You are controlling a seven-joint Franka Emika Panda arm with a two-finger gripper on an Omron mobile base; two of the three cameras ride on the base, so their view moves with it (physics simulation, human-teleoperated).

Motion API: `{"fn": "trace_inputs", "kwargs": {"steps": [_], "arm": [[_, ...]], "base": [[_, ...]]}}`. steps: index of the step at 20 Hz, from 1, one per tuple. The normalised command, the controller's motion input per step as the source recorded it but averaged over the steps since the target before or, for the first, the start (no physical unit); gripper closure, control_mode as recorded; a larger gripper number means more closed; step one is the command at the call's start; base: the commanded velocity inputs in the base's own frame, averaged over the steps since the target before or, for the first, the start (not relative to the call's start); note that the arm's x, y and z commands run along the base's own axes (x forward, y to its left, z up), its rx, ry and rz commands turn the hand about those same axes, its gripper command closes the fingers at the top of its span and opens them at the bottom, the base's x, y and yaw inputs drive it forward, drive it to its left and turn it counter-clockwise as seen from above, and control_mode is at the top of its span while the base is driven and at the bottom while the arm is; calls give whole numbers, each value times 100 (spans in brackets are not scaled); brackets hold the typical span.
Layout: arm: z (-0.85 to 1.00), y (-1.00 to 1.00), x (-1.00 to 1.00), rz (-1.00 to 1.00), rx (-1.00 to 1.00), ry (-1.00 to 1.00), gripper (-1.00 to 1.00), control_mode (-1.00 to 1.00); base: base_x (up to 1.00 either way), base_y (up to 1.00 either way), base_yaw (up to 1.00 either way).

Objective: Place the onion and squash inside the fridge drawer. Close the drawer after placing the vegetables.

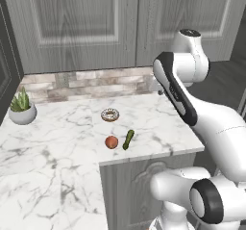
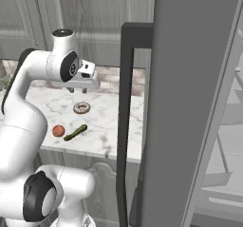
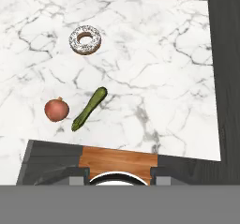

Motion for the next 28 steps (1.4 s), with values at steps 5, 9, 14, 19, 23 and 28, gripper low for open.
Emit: {"fn": "trace_inputs", "kwargs": {"steps": [5,9,14,19,23,28], "arm": [[-29,34,-36,0,-5,0,-100,-100],[-83,88,0,-24,-3,0,-100,-100],[-62,12,0,-11,2,8,-100,-100],[-79,10,27,-11,6,10,-100,-100],[-73,12,47,-16,7,2,-100,-100],[-50,3,51,-17,1,6,-100,-100]], "base": [[0,0,0],[0,0,0],[0,0,0],[0,0,0],[0,0,0],[0,0,0]]}}
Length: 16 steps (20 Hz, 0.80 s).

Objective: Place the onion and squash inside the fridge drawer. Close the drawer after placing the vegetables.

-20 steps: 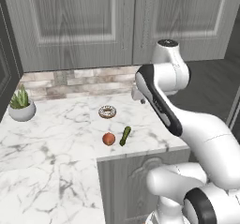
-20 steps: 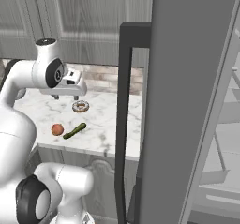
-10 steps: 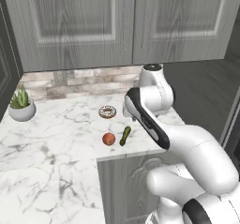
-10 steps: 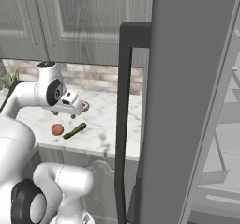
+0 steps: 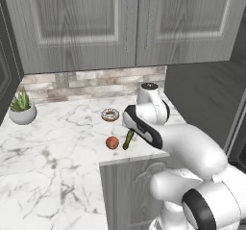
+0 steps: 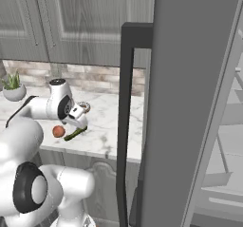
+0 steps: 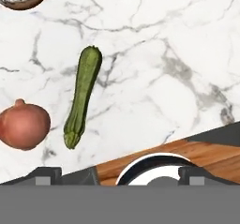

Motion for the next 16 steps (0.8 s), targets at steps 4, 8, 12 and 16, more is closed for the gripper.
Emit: {"fn": "trace_inputs", "kwargs": {"steps": [4,8,12,16], "arm": [[-47,3,45,-13,0,14,-100,-100],[-16,0,12,-7,0,4,-100,-100],[-2,1,0,-2,0,0,-100,-100],[-11,7,4,0,0,0,-100,-100]], "base": [[0,0,0],[0,0,0],[0,0,0],[0,0,0]]}}
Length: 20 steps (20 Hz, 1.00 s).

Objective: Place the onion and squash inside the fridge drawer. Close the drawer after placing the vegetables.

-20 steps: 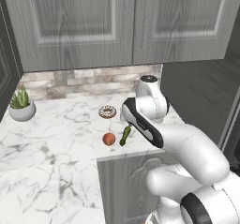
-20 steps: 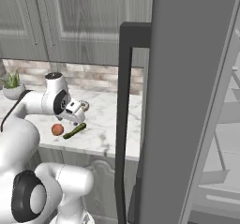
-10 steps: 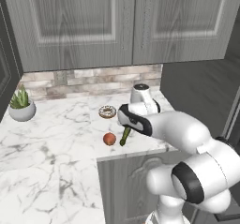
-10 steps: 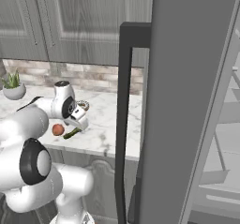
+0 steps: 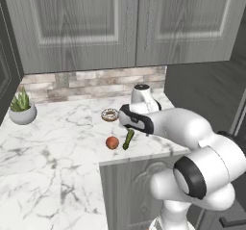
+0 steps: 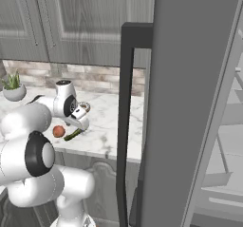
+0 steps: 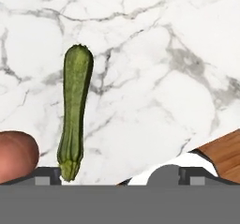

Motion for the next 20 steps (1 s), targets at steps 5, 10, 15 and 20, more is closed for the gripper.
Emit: {"fn": "trace_inputs", "kwargs": {"steps": [5,10,15,20], "arm": [[-27,14,5,-1,0,0,-100,-100],[-19,7,26,-4,0,1,-100,-100],[-23,6,23,-3,1,1,-100,-100],[-35,5,21,-3,0,3,-100,-100]], "base": [[0,0,0],[0,0,0],[0,0,0],[0,0,0]]}}
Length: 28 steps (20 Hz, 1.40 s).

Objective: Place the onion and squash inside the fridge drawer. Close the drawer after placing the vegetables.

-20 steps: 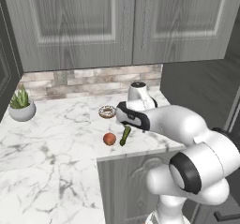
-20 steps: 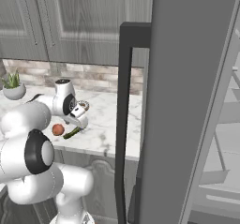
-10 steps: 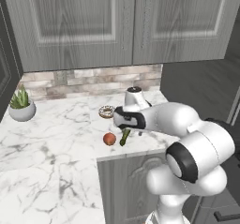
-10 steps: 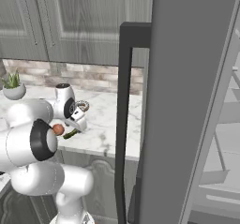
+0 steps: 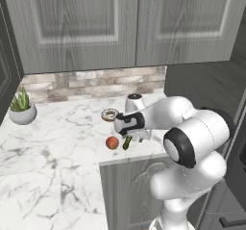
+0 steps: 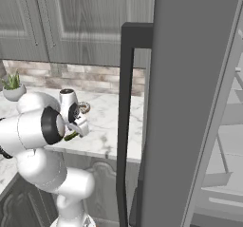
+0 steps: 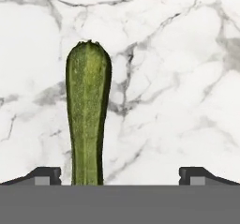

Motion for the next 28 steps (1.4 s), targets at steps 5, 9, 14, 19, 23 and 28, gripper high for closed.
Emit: {"fn": "trace_inputs", "kwargs": {"steps": [5,9,14,19,23,28], "arm": [[-44,6,26,-2,0,7,-100,-100],[-36,2,32,-2,0,8,-100,-100],[-50,2,22,-2,0,7,100,-100],[-68,5,-11,0,0,-5,100,-100],[-31,-37,-25,0,8,-9,100,-100],[20,-60,-39,0,3,-2,100,-100]], "base": [[0,0,0],[0,0,0],[0,0,0],[0,0,0],[0,0,0],[0,0,0]]}}
